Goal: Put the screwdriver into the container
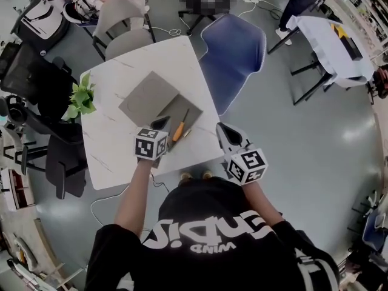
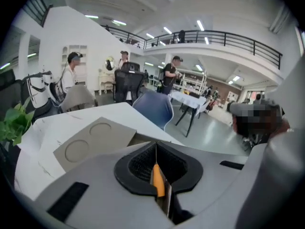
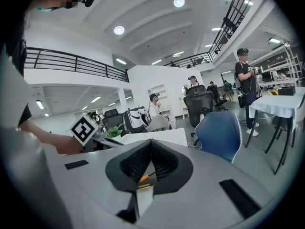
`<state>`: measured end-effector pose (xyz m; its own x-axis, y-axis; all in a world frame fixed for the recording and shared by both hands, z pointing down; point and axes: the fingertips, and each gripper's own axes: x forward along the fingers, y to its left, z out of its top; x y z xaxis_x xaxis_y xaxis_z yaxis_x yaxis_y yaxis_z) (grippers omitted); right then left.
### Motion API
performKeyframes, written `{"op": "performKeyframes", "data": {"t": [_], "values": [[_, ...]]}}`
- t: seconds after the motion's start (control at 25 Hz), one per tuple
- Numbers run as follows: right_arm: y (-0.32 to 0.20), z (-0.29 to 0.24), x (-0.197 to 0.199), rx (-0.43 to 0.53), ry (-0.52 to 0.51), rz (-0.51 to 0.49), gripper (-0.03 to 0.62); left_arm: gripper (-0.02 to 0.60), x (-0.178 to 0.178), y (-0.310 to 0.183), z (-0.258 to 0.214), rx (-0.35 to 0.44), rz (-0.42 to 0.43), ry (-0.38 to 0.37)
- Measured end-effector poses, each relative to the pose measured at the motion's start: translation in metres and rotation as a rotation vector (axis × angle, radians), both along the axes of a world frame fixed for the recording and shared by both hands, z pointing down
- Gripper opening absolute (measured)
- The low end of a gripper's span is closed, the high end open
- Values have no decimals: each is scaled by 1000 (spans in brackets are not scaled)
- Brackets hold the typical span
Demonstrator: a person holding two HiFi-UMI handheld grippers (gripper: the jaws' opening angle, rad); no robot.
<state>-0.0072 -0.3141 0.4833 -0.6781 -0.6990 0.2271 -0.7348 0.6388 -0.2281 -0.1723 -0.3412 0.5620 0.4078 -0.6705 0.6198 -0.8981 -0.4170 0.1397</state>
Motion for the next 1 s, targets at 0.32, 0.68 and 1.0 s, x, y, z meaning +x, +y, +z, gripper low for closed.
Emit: {"op": "performKeyframes", "data": {"t": [0.32, 0.68, 1.0], "values": [[5, -1, -20, 15, -1, -72, 12, 18, -20, 47, -67, 176, -157, 235], [16, -1, -27, 33, 0, -144, 12, 18, -37, 96, -82, 376, -276, 258], [23, 2, -36, 25, 8, -178, 12, 18, -32, 118, -83, 442, -315, 258]]}}
